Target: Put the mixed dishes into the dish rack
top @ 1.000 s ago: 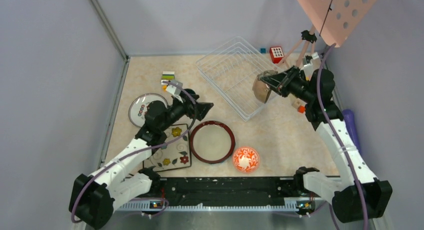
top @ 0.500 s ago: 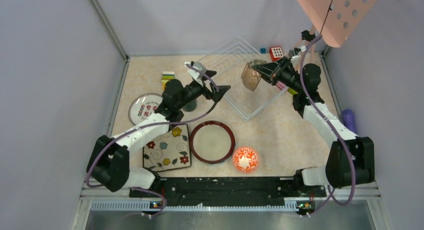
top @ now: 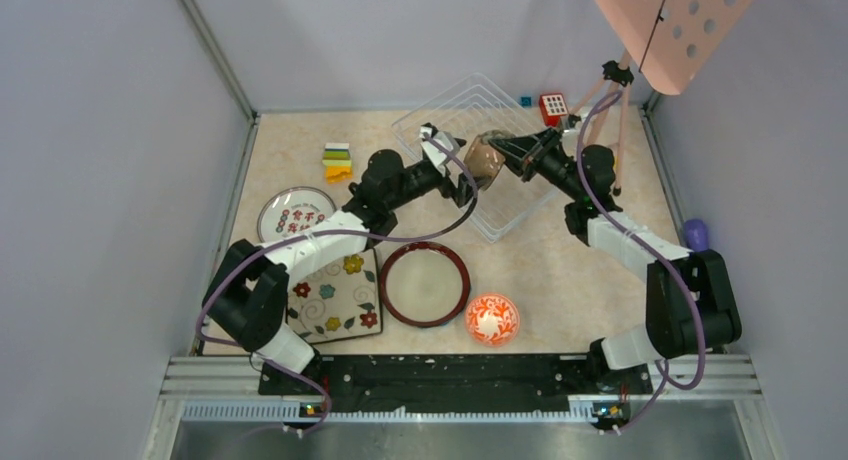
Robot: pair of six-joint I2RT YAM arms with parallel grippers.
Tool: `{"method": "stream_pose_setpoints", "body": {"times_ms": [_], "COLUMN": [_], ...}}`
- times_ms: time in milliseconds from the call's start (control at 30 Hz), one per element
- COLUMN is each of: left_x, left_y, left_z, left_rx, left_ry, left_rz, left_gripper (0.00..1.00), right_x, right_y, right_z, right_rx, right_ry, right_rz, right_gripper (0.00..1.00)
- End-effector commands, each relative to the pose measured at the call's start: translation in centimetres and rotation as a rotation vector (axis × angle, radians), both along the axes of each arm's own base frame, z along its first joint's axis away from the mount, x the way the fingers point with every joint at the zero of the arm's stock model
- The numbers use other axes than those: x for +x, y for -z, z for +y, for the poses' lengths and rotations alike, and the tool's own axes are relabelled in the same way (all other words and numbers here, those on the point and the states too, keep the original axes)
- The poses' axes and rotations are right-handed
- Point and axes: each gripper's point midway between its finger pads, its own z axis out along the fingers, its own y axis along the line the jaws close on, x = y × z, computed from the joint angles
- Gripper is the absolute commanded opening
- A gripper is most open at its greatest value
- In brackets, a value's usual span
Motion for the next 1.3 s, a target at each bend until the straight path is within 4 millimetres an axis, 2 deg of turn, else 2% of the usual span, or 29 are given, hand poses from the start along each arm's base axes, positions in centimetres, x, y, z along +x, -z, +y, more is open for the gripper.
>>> {"method": "stream_pose_setpoints", "body": {"times_ms": [0,300,467,667,733,800,900,967,1000,1033,1067,1133,1233,1267], "left_x": [0.7,1.3,1.1,2.4,2.4,2.1,1.6,1.4,1.5,1.6,1.8,2.4,3.3,3.6], "left_y": [-2.0,0.2,0.3,0.3,0.1,0.1,0.3,0.3,0.3,0.4,0.5,0.8,0.6,0.5], "left_z": [-0.5,-1.3,-1.8,-1.1,-1.1,-1.3,-1.5,-1.4,-1.2,-1.0,-0.8,-0.1,0.8,1.1], "left_rx": [0.036,0.124,0.118,0.119,0.115,0.124,0.156,0.181,0.195,0.214,0.234,0.271,0.284,0.282], "left_ry": [-0.007,-0.034,-0.008,-0.106,-0.106,-0.084,-0.048,-0.041,-0.043,-0.052,-0.066,-0.109,-0.180,-0.203], "left_rz": [-0.076,-0.054,-0.026,-0.036,-0.043,-0.054,-0.076,-0.099,-0.110,-0.123,-0.131,-0.154,-0.195,-0.203], "left_gripper": [0.99,0.98,0.98,0.98,0.95,0.87,0.55,0.31,0.19,0.08,0.00,0.00,0.00,0.00], "right_x": [-1.3,-1.4,-1.3,-1.6,-1.5,-1.6,-1.5,-1.4,-1.3,-1.2,-1.1,-0.9,-0.6,-0.4], "right_y": [-6.7,-6.7,-6.7,-7.1,-7.0,-6.9,-6.5,-6.1,-5.8,-5.4,-4.8,-3.7,-2.2,-1.6], "right_z": [-0.2,0.0,0.0,0.0,0.0,0.1,0.1,0.2,0.3,0.4,0.5,0.6,0.5,0.3], "right_rx": [0.102,0.106,0.108,0.119,0.115,0.113,0.106,0.093,0.082,0.070,0.058,0.032,0.000,-0.015], "right_ry": [0.019,0.018,0.026,0.028,0.028,0.026,0.025,0.023,0.018,0.017,0.016,0.016,0.027,0.034], "right_rz": [-0.222,-0.222,-0.216,-0.228,-0.224,-0.222,-0.215,-0.209,-0.206,-0.196,-0.186,-0.160,-0.122,-0.106], "right_gripper": [0.00,0.00,0.00,0.00,0.00,0.00,0.00,0.00,0.02,0.11,0.17,0.27,0.32,0.37]}}
